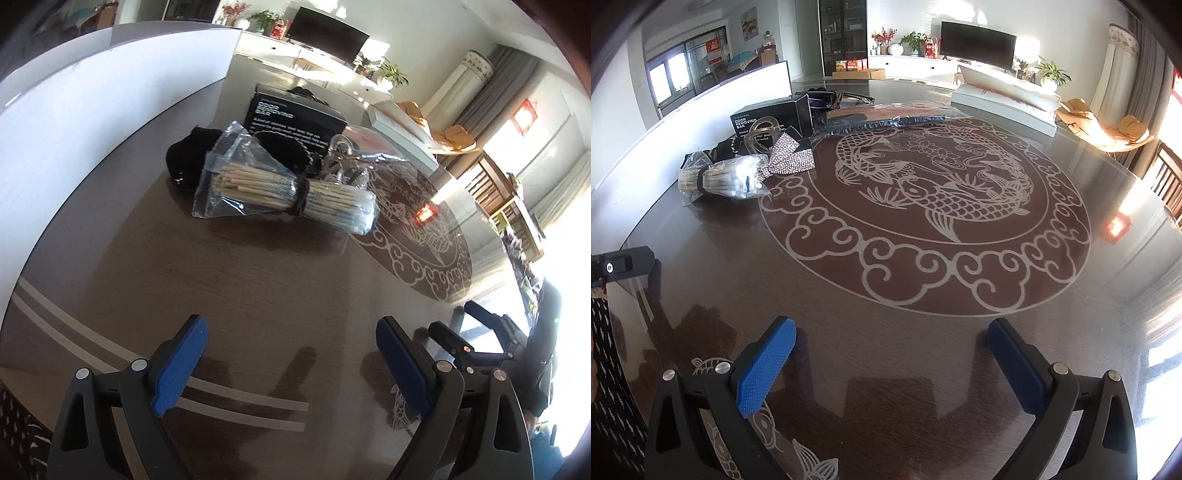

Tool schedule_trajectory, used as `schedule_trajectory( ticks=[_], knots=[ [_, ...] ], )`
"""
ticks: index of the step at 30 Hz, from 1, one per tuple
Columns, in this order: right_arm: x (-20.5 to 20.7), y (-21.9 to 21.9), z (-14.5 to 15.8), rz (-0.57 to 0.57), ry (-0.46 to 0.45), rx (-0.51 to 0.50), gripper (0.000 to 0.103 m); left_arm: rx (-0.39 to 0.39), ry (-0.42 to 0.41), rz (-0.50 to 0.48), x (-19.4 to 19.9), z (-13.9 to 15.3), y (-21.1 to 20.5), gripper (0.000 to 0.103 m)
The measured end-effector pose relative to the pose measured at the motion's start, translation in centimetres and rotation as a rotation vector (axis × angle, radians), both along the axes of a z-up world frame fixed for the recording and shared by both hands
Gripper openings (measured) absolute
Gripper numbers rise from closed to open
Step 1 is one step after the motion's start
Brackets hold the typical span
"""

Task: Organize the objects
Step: 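Withdraw both tools from the bin back over the table, then grasp the bagged cotton swab bundle with the right tool and lift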

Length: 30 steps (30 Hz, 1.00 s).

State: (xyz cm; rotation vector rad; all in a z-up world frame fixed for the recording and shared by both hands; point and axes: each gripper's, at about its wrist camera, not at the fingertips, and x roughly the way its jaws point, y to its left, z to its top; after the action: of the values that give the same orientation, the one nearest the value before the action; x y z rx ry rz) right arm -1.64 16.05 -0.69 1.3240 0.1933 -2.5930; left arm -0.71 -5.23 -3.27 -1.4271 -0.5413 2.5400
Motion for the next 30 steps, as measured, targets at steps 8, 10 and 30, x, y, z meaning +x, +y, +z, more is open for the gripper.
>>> schedule_trajectory(
  ticks=[8,10,30],
  knots=[
    [0.0,0.0,0.0,0.000,0.000,0.000,0.103,0.004,0.004,0.106,0.2,0.0,-1.5,0.093],
    [0.0,0.0,0.0,0.000,0.000,0.000,0.103,0.002,0.005,0.108,0.2,-0.1,-1.4,0.093],
    [-7.7,-20.0,2.0,0.743,0.028,0.299,0.057,0.034,0.083,0.257,1.9,0.8,-4.2,0.093]
  ],
)
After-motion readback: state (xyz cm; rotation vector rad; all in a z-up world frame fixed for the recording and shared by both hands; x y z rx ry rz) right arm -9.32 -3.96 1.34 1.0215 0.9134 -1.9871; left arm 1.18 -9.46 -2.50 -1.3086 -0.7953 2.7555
